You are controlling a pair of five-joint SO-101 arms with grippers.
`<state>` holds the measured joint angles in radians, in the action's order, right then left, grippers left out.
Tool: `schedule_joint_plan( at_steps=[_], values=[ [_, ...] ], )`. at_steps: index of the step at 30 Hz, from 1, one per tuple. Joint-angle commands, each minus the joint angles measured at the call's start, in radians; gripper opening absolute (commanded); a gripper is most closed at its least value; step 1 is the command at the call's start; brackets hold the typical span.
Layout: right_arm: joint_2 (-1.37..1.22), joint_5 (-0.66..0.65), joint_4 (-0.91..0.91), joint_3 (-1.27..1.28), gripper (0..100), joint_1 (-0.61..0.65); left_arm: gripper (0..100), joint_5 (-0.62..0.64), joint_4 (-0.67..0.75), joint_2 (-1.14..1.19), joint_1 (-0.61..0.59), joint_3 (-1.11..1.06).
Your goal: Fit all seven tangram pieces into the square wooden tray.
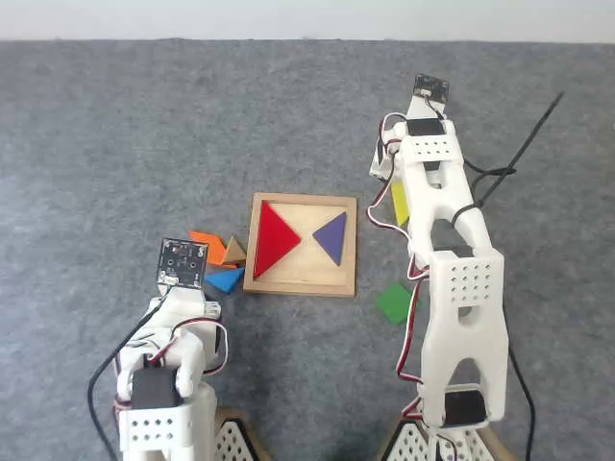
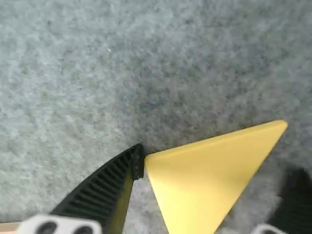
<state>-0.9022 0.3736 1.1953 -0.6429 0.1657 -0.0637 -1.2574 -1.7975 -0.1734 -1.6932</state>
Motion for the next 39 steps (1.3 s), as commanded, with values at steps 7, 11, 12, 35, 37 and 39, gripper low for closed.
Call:
schedule_joint_plan(
  at_steps=[7, 11, 12, 35, 37, 39],
  values=[
    [0.004, 0.009, 0.061, -0.029, 16.5, -0.045, 1, 0.008, -0.005, -0.018, -0.003, 0.008],
    [0.004, 0.006, 0.107, -0.029, 16.6, -0.067, 1, 0.008, -0.005, -0.018, -0.003, 0.008],
    [0.004, 0.005, 0.122, -0.029, 16.7, -0.070, 1, 0.008, -0.005, -0.018, -0.003, 0.008],
    [0.228, -0.373, 0.549, -0.222, 16.5, 0.025, 1, 0.008, -0.005, -0.018, -0.003, 0.008],
    [0.246, -0.419, 0.553, -0.224, 16.5, 0.050, 1, 0.008, -0.005, -0.018, -0.003, 0.008],
    [0.252, -0.446, 0.553, -0.227, 16.5, 0.073, 1, 0.008, -0.005, -0.018, -0.003, 0.008]
  ],
)
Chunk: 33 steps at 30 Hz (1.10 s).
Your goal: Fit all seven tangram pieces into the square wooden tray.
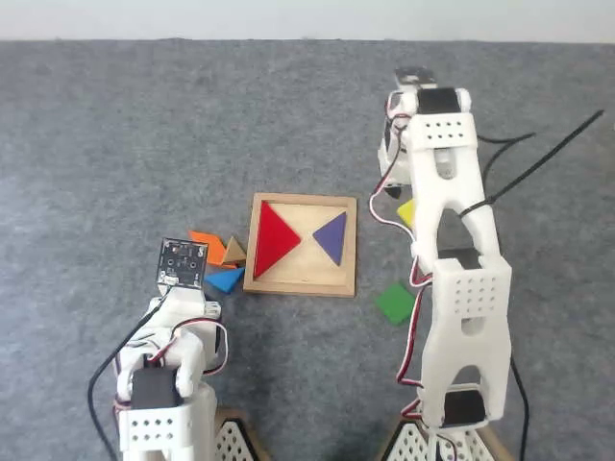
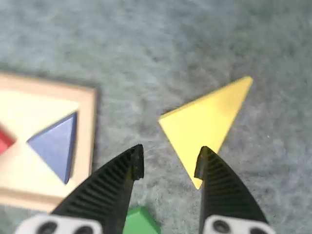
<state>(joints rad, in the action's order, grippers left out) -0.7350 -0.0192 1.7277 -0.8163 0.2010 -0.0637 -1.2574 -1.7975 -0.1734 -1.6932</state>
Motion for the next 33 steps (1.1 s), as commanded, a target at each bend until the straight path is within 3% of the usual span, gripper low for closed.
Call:
schedule_joint_plan(
  at_steps=[1, 9, 16, 24, 30, 33],
  values=[
    [0.085, -0.051, 0.021, -0.055, 16.5, 0.042, 1, 0.008, -0.005, -0.018, -0.003, 0.008],
    [0.054, 0.000, 0.042, -0.044, 17.3, -0.079, 1, 0.008, -0.005, -0.018, -0.003, 0.008],
    [-0.025, 0.006, 0.027, -0.046, 36.3, -0.067, 1, 0.008, -0.005, -0.018, -0.003, 0.008],
    [-0.101, 0.008, -0.022, -0.046, 38.5, -0.061, 1, 0.008, -0.005, -0.018, -0.003, 0.008],
    [-0.160, -0.002, -0.025, -0.044, 53.1, -0.027, 1, 0.008, -0.005, -0.018, -0.003, 0.008],
    [-0.176, 0.005, -0.038, -0.044, 54.1, -0.022, 1, 0.008, -0.005, -0.018, -0.003, 0.008]
  ],
)
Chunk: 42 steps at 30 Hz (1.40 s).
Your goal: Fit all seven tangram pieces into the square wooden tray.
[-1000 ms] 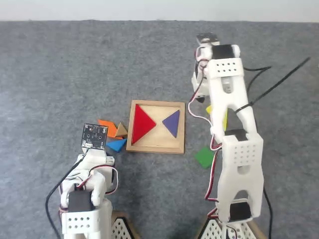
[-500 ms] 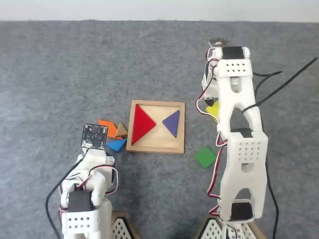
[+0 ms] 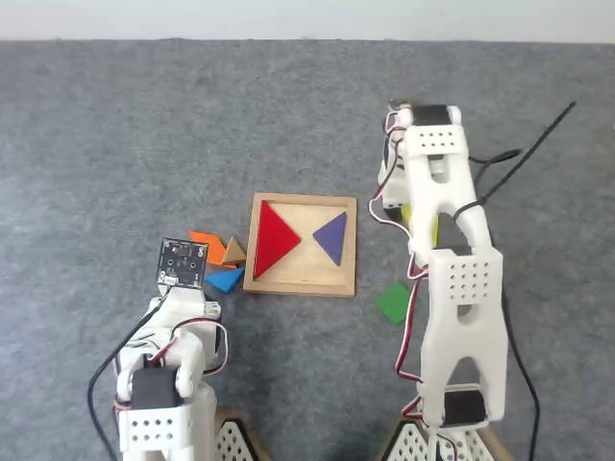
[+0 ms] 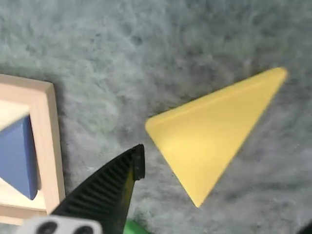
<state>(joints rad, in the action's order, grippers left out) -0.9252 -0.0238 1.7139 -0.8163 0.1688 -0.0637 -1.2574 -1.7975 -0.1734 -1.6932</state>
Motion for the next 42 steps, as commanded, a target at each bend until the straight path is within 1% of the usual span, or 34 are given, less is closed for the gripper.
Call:
schedule_joint_plan(
  at_steps=[1, 11, 16, 22, 24, 31, 36, 42],
  values=[
    [0.012, 0.012, -0.036, -0.044, 54.1, 0.008, 1, 0.008, -0.005, -0.018, -0.003, 0.008],
    [-0.051, 0.161, -0.104, -0.044, 54.1, 0.004, 1, 0.008, -0.005, -0.018, -0.003, 0.008],
    [-0.079, 0.203, -0.120, -0.046, 54.1, 0.004, 1, 0.008, -0.005, -0.018, -0.003, 0.008],
    [-0.097, 0.204, -0.101, -0.044, 54.0, 0.007, 1, 0.008, -0.005, -0.018, -0.003, 0.008],
    [-0.099, 0.206, -0.093, -0.044, 51.5, 0.008, 1, 0.008, -0.005, -0.018, -0.003, 0.008],
    [-0.099, 0.210, -0.093, -0.044, 36.2, 0.008, 1, 0.008, -0.005, -0.018, -0.003, 0.008],
    [-0.093, 0.204, -0.093, -0.044, 31.5, 0.004, 1, 0.008, -0.005, -0.018, -0.003, 0.008],
    [-0.090, 0.204, -0.012, -0.098, 27.0, 0.002, 1, 0.008, -0.005, -0.018, -0.003, 0.008]
  ],
)
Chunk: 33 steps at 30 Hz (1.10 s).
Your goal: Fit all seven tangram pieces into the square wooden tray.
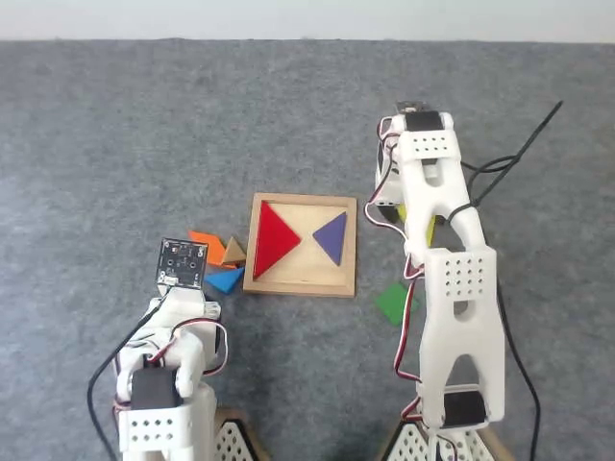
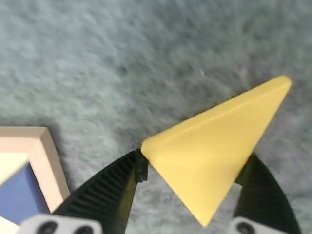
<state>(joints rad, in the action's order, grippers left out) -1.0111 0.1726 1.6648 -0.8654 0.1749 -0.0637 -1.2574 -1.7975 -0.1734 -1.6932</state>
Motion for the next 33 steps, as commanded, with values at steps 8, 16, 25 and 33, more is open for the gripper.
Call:
schedule_joint_plan(
  at_steps=[8, 16, 25, 33],
  values=[
    [-0.010, -0.048, 0.045, -0.063, 2.1, 0.001, 1, 0.008, -0.005, -0.018, -0.003, 0.008],
    [0.013, -0.034, 0.094, -0.087, 9.4, -0.025, 1, 0.008, -0.005, -0.018, -0.003, 0.008],
    [0.007, 0.137, -0.051, -0.319, 22.7, -0.025, 1, 0.008, -0.005, -0.018, -0.003, 0.008],
    [-0.107, 0.149, -0.160, -0.338, 29.5, -0.005, 1, 0.008, -0.005, -0.018, -0.003, 0.008]
  ],
)
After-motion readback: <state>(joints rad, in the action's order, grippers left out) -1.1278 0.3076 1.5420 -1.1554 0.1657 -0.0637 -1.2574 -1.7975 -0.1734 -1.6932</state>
